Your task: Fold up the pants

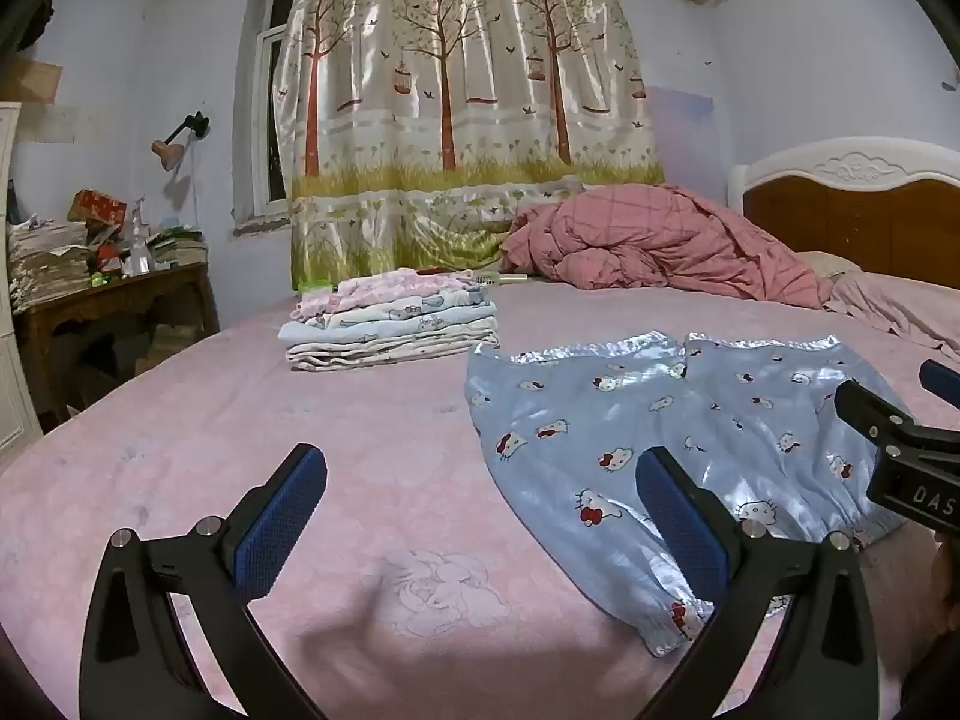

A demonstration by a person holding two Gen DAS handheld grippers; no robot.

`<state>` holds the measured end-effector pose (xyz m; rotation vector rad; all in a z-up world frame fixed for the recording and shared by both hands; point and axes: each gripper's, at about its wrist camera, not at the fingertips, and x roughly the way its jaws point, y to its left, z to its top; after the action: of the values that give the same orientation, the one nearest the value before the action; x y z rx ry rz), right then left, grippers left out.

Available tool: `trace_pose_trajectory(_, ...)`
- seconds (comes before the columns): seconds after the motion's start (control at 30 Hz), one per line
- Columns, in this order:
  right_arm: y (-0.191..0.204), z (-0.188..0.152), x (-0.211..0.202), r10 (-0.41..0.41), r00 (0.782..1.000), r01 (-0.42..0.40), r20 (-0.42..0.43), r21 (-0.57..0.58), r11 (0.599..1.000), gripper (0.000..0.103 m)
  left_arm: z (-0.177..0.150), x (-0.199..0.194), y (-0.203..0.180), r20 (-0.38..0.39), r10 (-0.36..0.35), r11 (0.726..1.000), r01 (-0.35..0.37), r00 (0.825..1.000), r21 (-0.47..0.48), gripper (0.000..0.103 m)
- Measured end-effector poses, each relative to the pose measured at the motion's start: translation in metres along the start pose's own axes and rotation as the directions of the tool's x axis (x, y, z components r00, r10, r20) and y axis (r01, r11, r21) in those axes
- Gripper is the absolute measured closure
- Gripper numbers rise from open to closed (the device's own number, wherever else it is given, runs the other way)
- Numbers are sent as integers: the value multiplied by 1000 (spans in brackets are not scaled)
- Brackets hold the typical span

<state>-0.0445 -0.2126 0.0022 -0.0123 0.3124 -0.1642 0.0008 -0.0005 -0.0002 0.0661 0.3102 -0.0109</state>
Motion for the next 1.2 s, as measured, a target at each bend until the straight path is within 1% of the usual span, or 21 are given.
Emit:
trace_pose_trajectory(0.03, 0, 0, 0, 1, 1000, -1, 7, 3, 1000, 0, 0, 1, 0, 0, 0, 1000, 0, 1000, 3, 0)
trace_pose_trajectory(0.07, 0, 0, 0, 1, 1000, -1, 8, 5, 1000, 0, -1, -3, -2, 33, 8, 1000, -9, 999, 12, 0)
trace_pose_trajectory(0.13, 0, 0, 0, 1, 1000, -1, 7, 5, 1000, 0, -1, -2, -3, 28, 9, 1000, -10, 1000, 19, 0)
trace_pose_trajectory(0.27, 0, -1, 0, 0, 1000, 0, 4, -1, 1000, 0, -1, -5, -6, 24, 5, 1000, -5, 1000, 3, 0)
trace_pose_trajectory(0.33, 0, -1, 0, 2, 1000, -2, 5, 0, 1000, 0, -8, -3, -1, 20, 10, 1000, -10, 1000, 9, 0)
trace_pose_trajectory(0.5, 1, -2, 0, -3, 1000, 3, 1, -3, 1000, 0, -15, -9, -11, 22, 11, 1000, -11, 1000, 11, 0)
trace_pose_trajectory(0.57, 2, -2, 0, -6, 1000, 6, 0, -8, 1000, 0, -7, -2, 2, 11, 5, 1000, -4, 1000, -1, 0)
trace_pose_trajectory(0.93, 7, -4, -1, 4, 1000, -3, 7, -31, 1000, 0, -7, 0, 6, -2, 7, 1000, -7, 1000, -5, 0)
trace_pose_trajectory(1.2, 10, -4, 0, 3, 1000, -3, 5, -37, 999, 0, -5, 1, 7, 2, 12, 1000, -11, 1000, -3, 0)
